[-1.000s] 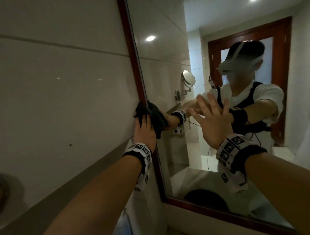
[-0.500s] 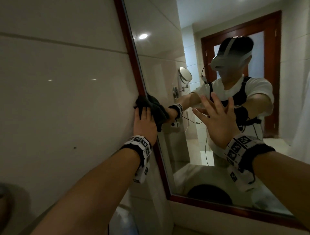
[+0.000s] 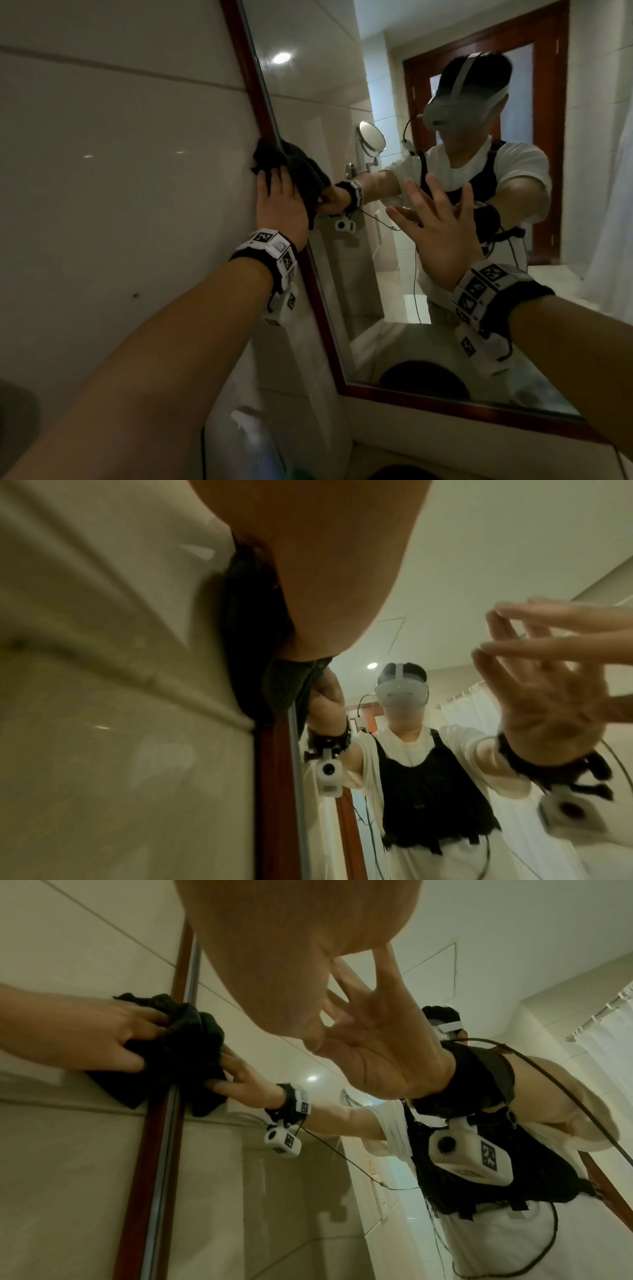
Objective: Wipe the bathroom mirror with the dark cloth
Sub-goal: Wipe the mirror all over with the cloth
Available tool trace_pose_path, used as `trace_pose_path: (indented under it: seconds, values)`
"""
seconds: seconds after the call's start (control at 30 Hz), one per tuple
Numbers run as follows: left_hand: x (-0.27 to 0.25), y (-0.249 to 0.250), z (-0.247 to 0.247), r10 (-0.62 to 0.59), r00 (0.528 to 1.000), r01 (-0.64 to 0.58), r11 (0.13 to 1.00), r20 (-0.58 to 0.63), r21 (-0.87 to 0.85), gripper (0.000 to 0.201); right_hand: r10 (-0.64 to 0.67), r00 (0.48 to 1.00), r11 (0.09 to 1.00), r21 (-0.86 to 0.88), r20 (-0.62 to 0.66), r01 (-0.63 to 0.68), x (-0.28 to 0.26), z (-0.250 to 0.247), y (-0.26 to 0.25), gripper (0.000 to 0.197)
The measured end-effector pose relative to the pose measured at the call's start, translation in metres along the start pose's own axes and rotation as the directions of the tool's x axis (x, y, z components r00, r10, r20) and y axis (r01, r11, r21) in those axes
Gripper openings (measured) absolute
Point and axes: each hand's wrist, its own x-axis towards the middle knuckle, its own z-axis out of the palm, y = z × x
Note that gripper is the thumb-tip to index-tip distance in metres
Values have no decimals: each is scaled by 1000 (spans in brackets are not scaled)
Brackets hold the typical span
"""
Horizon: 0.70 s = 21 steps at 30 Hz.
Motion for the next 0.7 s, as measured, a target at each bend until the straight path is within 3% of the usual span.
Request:
trace_pose_path:
  seconds: [0.53, 0.7]
  values:
    - [-91, 72, 87, 132, 986, -123, 988, 105, -91, 59, -17, 1000, 999, 43, -24, 18, -9, 7, -5, 98]
    - [-123, 100, 117, 167, 970, -163, 986, 178, -36, 61, -17, 994, 997, 77, -104, 25, -13, 18, -6, 81]
